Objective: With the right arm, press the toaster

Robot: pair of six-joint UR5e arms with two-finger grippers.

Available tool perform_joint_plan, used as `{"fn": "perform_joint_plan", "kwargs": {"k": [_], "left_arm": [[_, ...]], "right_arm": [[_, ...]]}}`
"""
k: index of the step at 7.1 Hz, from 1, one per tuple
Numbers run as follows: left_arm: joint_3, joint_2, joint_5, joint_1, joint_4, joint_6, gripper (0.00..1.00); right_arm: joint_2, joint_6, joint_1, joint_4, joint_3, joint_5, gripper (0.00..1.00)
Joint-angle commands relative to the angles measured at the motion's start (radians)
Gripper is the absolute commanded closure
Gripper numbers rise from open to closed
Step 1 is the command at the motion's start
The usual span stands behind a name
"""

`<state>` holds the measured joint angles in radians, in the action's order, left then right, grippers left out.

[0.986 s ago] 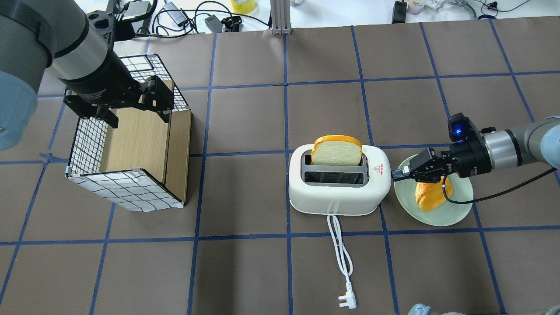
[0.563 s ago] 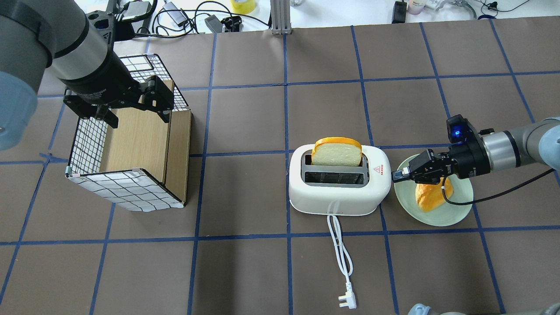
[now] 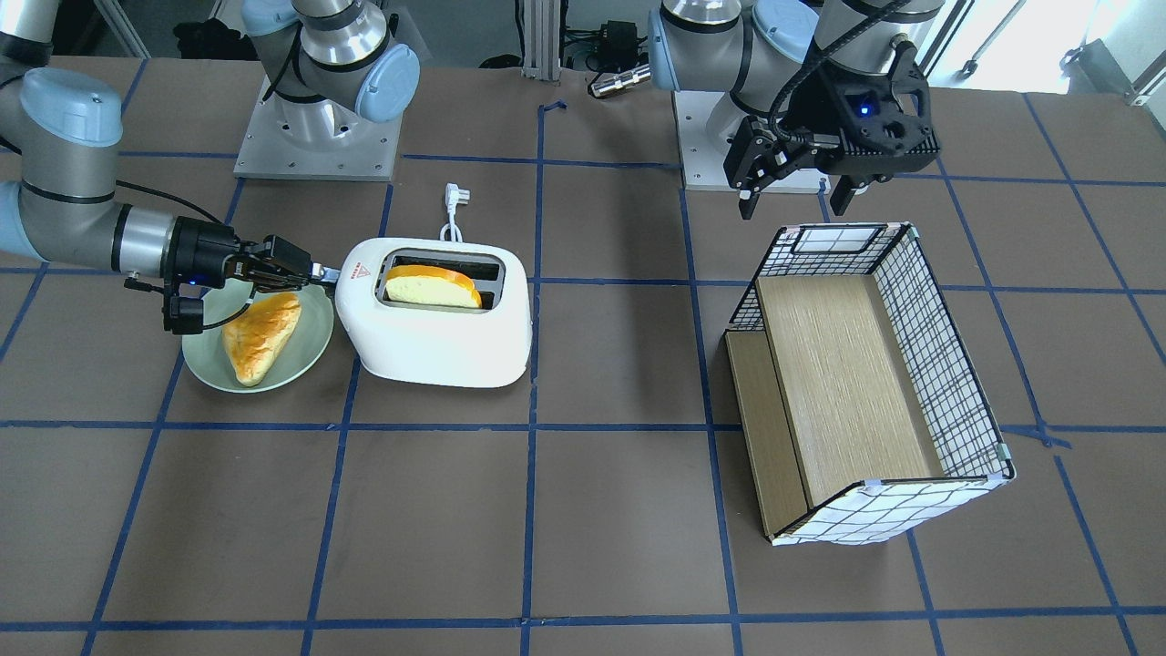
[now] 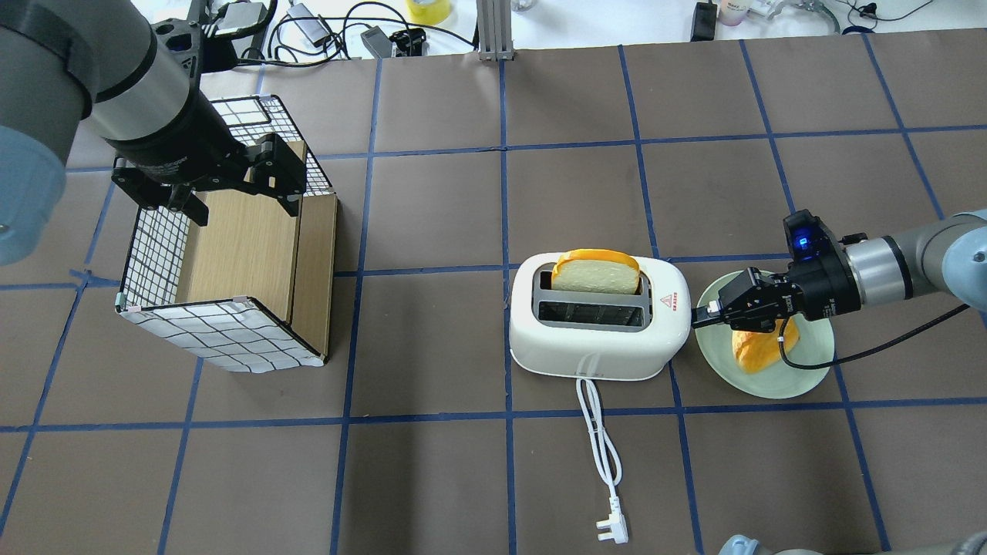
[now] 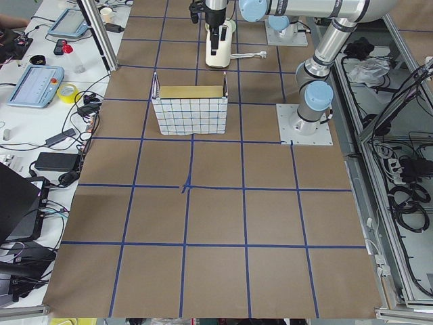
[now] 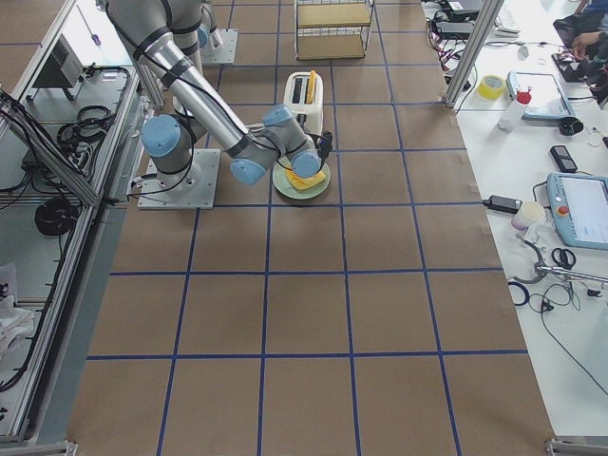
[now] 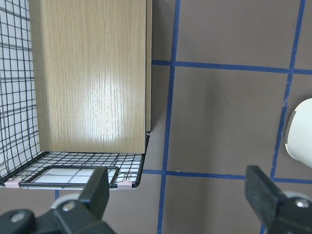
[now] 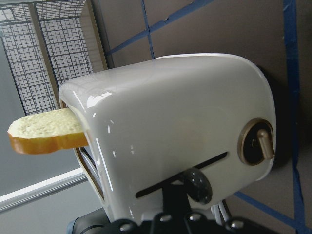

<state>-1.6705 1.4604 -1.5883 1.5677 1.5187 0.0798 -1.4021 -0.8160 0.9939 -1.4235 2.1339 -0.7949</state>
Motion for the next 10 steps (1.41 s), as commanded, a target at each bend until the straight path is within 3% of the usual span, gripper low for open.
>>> {"fn": "perform_joint_plan", "kwargs": {"k": [1,7,8,10], "left_arm": [[0.000,0.000,0.001,0.000,0.000,0.000,0.00],[0.000,0.000,0.001,0.000,0.000,0.000,0.00],[0.000,0.000,0.001,0.000,0.000,0.000,0.00],[0.000,0.000,-0.001,0.000,0.000,0.000,0.00]], "right_arm": [[0.000,0.070,0.000,-0.066,0.014,-0.038,1.00],[-0.006,0.161,0.005,-0.155,0.052,-0.073,1.00],[-0.017,0.234,0.005,-0.152,0.038,-0.070,1.00],[-0.107,0.367,0.009,-0.071,-0.096,-0.131,1.00]]}}
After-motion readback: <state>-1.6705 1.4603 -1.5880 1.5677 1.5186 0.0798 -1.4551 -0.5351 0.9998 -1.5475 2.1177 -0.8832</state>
